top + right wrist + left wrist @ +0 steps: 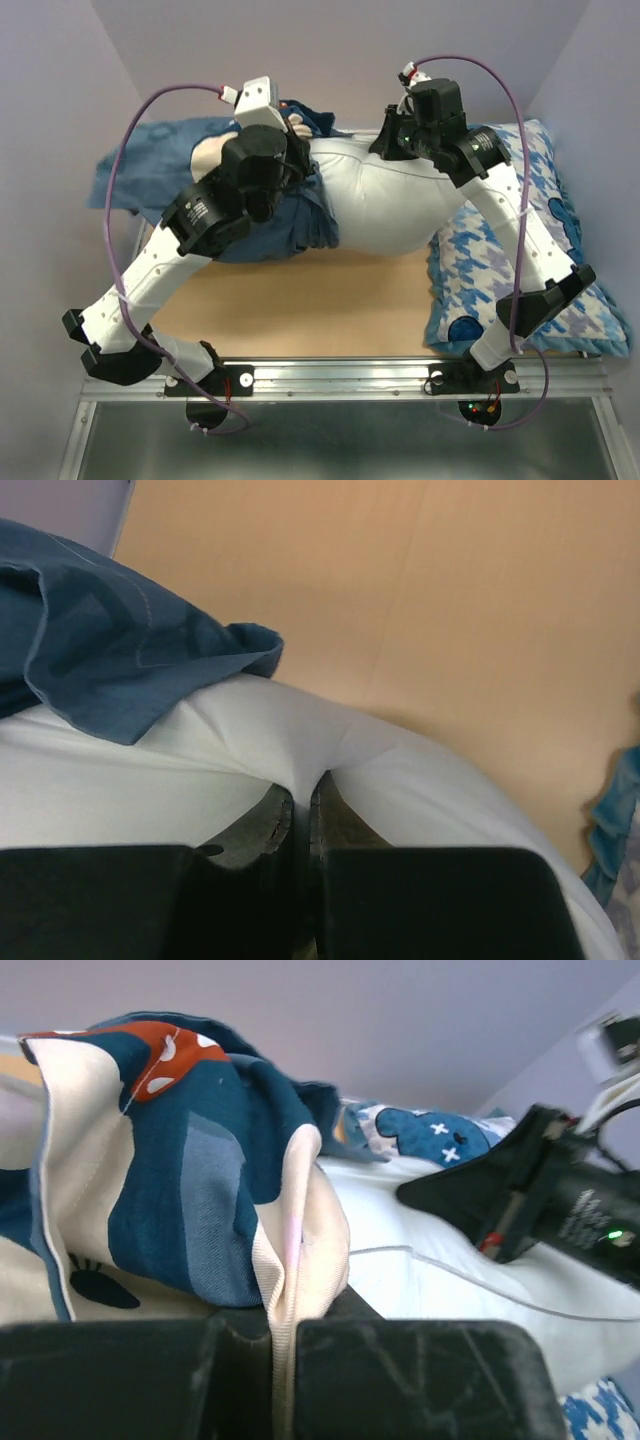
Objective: Remove the pillowcase from the pillow
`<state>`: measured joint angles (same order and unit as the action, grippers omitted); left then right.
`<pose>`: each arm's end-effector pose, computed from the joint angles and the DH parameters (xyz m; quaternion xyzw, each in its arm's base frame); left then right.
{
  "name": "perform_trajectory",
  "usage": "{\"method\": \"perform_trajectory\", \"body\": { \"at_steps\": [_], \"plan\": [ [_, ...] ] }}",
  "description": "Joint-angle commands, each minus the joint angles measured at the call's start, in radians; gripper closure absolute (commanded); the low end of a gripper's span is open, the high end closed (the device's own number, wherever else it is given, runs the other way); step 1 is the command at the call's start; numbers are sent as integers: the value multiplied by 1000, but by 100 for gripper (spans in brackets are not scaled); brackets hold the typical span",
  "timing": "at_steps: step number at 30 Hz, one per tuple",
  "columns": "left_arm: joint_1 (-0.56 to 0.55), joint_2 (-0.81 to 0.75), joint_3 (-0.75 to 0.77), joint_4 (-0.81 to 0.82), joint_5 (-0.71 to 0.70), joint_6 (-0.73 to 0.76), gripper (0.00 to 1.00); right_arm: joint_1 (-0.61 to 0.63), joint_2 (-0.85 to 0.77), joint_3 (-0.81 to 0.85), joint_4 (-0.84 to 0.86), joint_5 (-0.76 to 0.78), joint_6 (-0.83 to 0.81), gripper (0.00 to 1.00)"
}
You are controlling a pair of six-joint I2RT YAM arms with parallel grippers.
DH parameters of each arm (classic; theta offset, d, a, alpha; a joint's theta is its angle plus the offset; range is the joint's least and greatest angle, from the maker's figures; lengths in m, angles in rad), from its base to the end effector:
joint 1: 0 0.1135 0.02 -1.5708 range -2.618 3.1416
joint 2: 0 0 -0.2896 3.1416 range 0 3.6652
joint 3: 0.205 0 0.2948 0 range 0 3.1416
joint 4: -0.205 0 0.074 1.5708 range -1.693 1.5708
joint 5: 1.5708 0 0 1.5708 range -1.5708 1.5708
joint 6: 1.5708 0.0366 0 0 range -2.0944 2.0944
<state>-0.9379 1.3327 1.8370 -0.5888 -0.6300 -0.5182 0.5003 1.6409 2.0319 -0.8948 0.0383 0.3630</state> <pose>0.1822 -0.2119 0.5782 -0.0592 0.7284 -0.2578 0.6320 0.3351 0.1816 0.5145 -0.0493 0.8595 0.1977 0.4687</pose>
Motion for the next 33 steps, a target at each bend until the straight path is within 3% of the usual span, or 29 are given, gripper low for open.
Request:
{"method": "perform_trajectory", "body": {
  "at_steps": [1, 5, 11, 14, 17, 18, 21, 27, 33],
  "plan": [
    [152, 52, 85, 32, 153, 96, 100, -39, 101, -94, 99, 141, -22, 100],
    [285, 46, -268, 232, 387, 55, 100, -43, 167, -252, 216, 117, -4, 100],
    [364, 63, -582, 423, 552, -26, 100, -54, 414, -132, 226, 48, -9, 99],
    [372, 110, -596, 449, 549, -34, 100, -63, 506, 28, 223, 8, -13, 93],
    [402, 205, -530, 422, 555, -23, 100, -78, 569, 176, 215, -12, -7, 67],
    [412, 227, -518, 422, 561, -23, 100, -83, 567, 201, 215, -15, -4, 47],
    [442, 304, -472, 431, 590, -22, 100, -88, 505, 263, 229, 9, -18, 23],
    [487, 411, -394, 429, 624, -6, 100, -88, 283, 205, 322, 37, -59, 8],
    [507, 485, -308, 417, 671, 3, 100, -86, 93, -19, 384, -1, -44, 3]
  ]
}}
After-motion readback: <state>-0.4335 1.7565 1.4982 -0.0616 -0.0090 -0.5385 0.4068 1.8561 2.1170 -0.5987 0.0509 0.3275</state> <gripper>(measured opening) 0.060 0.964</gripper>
